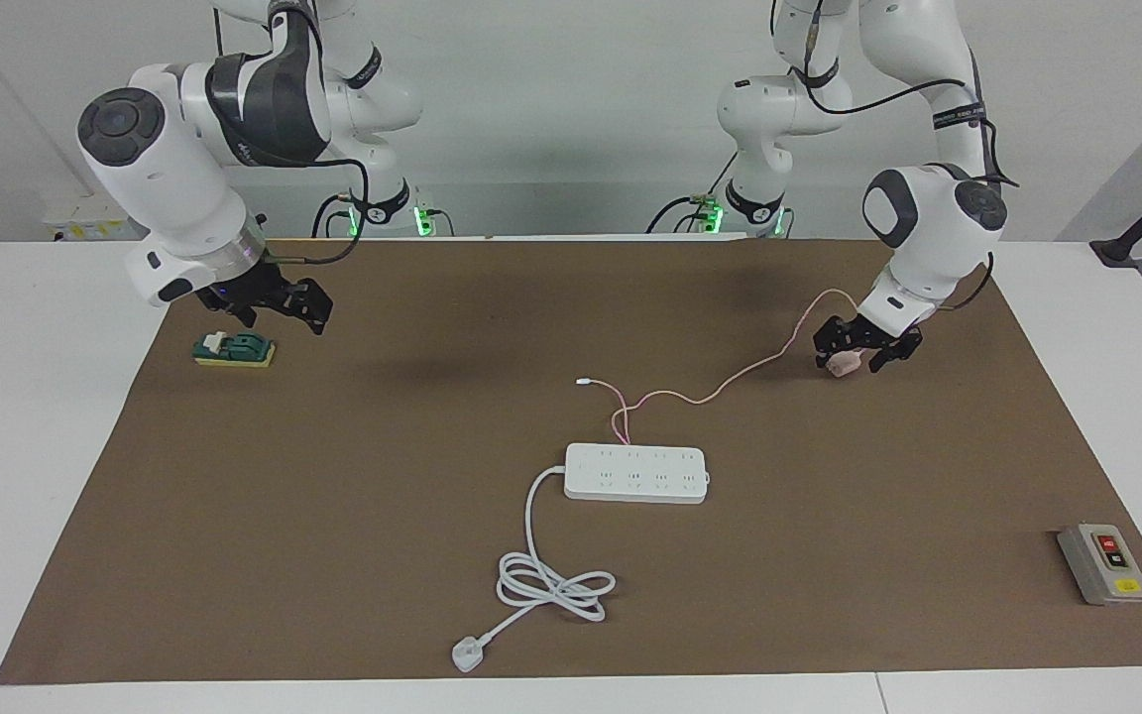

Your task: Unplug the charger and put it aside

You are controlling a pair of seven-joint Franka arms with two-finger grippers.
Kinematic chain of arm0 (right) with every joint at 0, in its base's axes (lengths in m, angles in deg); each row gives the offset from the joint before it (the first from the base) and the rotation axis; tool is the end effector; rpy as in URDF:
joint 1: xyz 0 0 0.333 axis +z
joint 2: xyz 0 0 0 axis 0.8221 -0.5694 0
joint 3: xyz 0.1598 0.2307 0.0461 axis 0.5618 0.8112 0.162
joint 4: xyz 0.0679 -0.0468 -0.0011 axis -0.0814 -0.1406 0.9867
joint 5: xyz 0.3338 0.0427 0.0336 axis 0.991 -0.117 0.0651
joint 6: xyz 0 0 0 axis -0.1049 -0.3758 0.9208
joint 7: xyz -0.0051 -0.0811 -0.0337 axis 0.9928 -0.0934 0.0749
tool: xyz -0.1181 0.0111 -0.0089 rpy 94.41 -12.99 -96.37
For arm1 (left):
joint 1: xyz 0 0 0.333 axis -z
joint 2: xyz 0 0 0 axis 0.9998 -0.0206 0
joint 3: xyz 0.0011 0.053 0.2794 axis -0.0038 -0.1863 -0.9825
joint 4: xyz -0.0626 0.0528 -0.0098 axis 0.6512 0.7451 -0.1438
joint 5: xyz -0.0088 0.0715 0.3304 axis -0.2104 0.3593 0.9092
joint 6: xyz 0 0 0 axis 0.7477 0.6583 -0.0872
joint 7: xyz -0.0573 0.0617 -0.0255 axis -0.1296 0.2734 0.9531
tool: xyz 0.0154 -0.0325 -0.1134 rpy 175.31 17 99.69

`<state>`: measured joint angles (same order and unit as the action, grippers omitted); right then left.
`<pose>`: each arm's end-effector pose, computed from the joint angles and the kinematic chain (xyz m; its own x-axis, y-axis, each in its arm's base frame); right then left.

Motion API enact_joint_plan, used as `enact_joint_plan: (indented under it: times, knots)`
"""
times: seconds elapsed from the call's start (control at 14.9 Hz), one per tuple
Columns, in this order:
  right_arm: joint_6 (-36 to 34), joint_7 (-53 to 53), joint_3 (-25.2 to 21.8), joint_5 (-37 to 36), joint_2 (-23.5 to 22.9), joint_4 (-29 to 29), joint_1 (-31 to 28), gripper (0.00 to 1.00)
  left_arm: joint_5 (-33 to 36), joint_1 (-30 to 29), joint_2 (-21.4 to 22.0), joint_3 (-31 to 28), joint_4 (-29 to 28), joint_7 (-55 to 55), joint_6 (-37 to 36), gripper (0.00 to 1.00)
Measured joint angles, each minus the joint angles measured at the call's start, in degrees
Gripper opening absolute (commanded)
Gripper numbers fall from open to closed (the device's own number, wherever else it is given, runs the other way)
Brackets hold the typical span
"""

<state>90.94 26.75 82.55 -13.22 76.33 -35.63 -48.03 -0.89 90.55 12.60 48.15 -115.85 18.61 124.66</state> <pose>0.5090 0.0084 0.4926 0.9760 -0.1461 -0.1615 -0.1449 -0.9893 0.0191 0.4679 0.0006 0.3540 0.9927 -0.1109 0.0466 -0.1156 -0.9868 0.1131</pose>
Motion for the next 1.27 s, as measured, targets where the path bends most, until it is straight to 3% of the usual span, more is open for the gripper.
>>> enact_joint_plan:
  times: [0.47, 0.81, 1.27]
  knots:
    - [0.83, 0.06, 0.05, 0.0, 2.4, -1.76, 0.21, 1.0, 4.27, 0.02, 0.49, 0.02, 15.9, 12.08, -21.31, 1.0]
    - [6.37, 0.28, 0.0, 0.0, 7.38, -9.51, 0.39, 1.0, 5.93, 0.1, 2.5, 0.73, 22.4, 18.09, -28.82, 1.0]
    - [7.77, 4.29, -1.77, -0.01, 2.55, -6.98, -0.16, 1.0, 9.66, 0.27, 6.02, 2.93, 27.39, 20.72, -39.2, 1.0]
